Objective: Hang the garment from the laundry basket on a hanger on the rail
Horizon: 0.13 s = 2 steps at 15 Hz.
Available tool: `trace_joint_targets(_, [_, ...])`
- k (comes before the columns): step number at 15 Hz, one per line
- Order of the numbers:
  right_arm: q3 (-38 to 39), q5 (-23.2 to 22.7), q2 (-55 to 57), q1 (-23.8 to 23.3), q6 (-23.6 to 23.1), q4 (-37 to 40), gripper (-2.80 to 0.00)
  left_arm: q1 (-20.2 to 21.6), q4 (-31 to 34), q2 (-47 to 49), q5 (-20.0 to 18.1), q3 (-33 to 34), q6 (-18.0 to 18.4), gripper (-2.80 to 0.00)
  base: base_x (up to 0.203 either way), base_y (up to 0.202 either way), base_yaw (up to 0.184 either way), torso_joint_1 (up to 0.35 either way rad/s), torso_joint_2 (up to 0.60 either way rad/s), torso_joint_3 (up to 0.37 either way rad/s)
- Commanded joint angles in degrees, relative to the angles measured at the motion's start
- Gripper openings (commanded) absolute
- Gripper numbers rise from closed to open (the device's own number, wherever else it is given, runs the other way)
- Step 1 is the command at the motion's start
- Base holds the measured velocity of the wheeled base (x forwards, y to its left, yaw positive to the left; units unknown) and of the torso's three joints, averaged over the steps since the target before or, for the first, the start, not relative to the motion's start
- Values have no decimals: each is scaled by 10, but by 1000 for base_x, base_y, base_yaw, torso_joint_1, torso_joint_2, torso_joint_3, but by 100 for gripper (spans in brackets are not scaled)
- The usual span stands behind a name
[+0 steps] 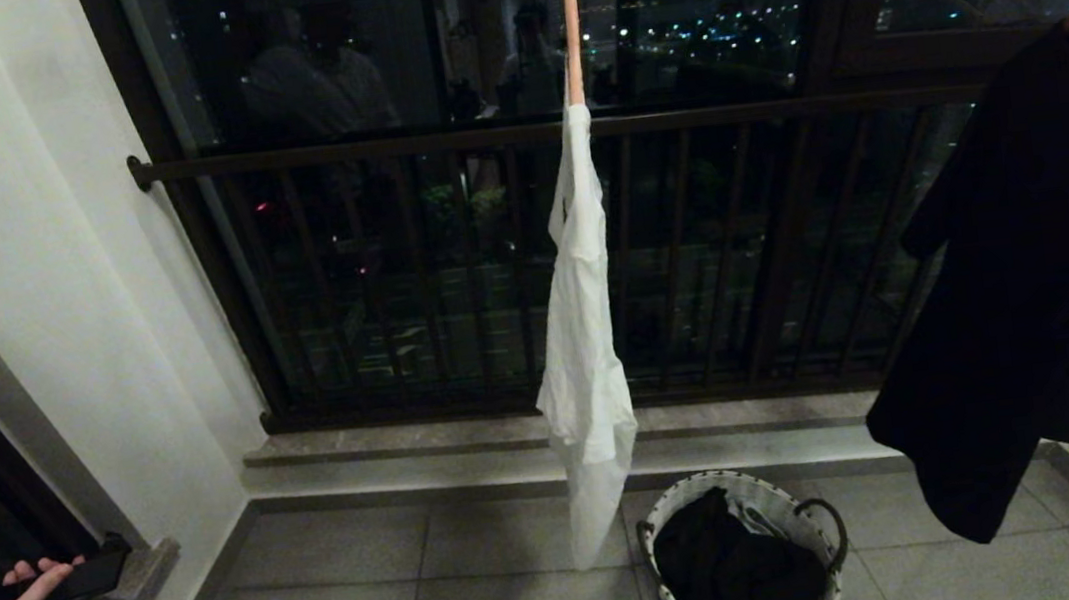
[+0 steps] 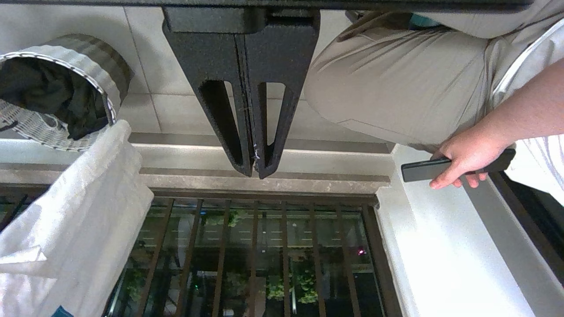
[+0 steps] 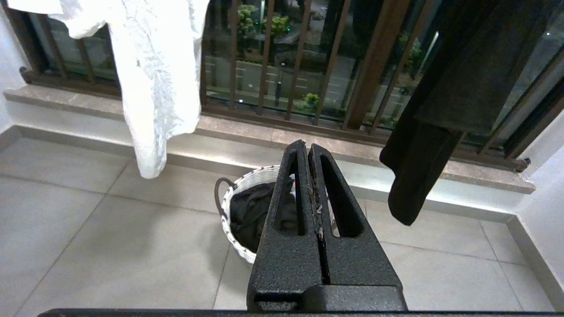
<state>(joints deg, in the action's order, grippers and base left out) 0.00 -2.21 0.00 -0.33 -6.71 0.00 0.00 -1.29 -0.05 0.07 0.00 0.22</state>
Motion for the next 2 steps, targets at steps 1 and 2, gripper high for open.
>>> trace_joint_targets(1, [0,-1,0,0,-1,0,-280,0,0,0,0,4,0,-280,0,0,0,0,0,0])
trace_joint_targets(2, [0,-1,1,0,-1,0,-280,0,0,0,0,4,0,-280,0,0,0,0,0,0])
